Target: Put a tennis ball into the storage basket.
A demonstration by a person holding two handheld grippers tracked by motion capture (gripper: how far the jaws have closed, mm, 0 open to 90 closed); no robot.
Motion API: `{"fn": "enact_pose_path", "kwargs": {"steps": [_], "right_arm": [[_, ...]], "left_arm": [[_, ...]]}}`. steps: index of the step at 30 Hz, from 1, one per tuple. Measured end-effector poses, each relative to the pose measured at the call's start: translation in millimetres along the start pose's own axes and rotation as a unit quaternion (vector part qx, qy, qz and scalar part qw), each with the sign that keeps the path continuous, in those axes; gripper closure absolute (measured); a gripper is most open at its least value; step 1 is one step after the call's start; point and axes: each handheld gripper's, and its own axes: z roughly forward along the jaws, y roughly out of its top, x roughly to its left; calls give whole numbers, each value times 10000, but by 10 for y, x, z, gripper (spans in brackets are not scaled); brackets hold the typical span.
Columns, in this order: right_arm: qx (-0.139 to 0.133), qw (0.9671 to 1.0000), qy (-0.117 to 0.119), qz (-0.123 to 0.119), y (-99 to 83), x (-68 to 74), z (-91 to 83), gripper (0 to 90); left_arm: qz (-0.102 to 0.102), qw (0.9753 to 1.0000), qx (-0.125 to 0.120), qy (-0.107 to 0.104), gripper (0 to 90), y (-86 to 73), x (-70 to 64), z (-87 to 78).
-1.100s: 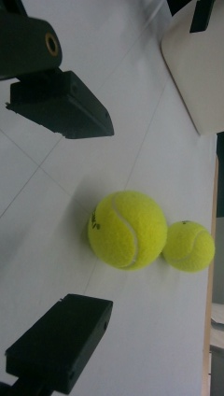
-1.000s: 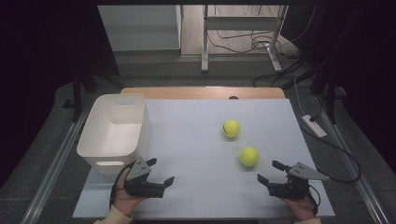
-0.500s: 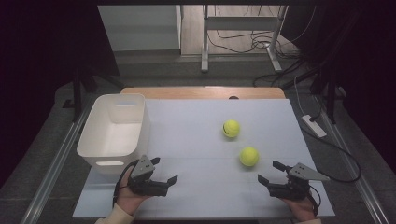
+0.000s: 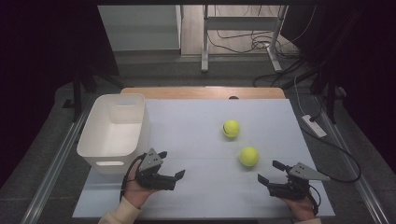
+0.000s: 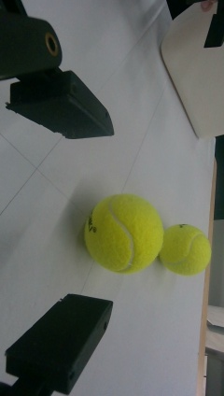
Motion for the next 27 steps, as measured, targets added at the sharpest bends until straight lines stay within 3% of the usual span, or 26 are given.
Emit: {"fn": "enact_pose_path", "kwargs": {"steps": [14,27], "right_arm": [[13,10000,-4,-29,-2,18,-11,140],[-14,10000,6,-68,31,29,18,141]], "left_arm": [[138,9996,39,-223,70,203,-77,169],[147,9991,62,-399,69,348,-121,287]]}}
